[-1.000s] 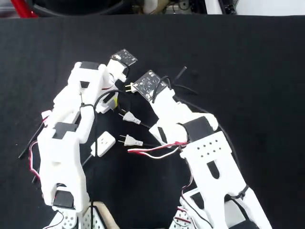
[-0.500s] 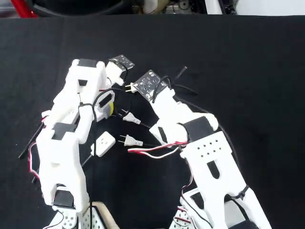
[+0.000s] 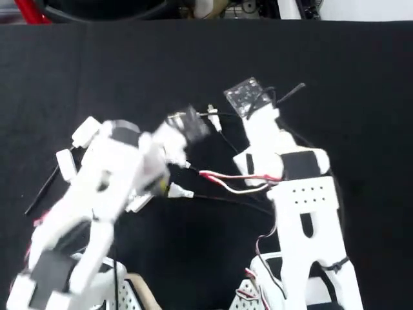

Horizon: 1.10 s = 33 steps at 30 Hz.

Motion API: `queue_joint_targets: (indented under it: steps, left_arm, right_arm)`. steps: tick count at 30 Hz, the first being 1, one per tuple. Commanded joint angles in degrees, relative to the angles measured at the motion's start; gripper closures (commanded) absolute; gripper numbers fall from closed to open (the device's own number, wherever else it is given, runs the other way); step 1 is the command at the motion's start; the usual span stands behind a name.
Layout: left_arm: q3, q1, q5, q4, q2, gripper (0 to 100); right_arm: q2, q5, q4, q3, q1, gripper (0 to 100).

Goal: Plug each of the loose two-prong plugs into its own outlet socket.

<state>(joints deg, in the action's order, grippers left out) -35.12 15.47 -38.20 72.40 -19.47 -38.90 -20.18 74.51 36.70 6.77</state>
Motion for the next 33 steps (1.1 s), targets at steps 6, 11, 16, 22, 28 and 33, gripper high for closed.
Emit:
queue_joint_targets:
  steps: [6, 11, 16, 22, 28, 33]
  left_arm:
    - [-24.22, 16.13, 11.52, -13.89, -18.37, 97]
    - [-24.31, 22.11, 21.19, -21.27, -13.89, 97]
    - [-20.44, 22.64, 24.18, -27.25, -4.66, 97]
    - [-15.43, 21.58, 25.05, -27.43, 4.22, 87]
    - [-15.08, 15.43, 29.01, -27.43, 0.35, 71]
    - [-18.15, 14.29, 32.44, -27.16, -7.47, 69]
  right_arm:
    - [-0.04, 0.18, 1.14, -4.09, -2.29, 98.6]
    - [-0.04, 0.18, 1.14, -4.09, -2.37, 98.6]
    - [-0.13, 0.00, 1.23, -4.70, -5.80, 98.6]
    - [-0.13, -0.09, 3.25, -6.29, -6.77, 98.6]
    - [-0.13, -0.18, 3.69, -6.46, -7.12, 98.6]
    - [-0.13, -0.26, 5.36, -7.43, -7.21, 98.6]
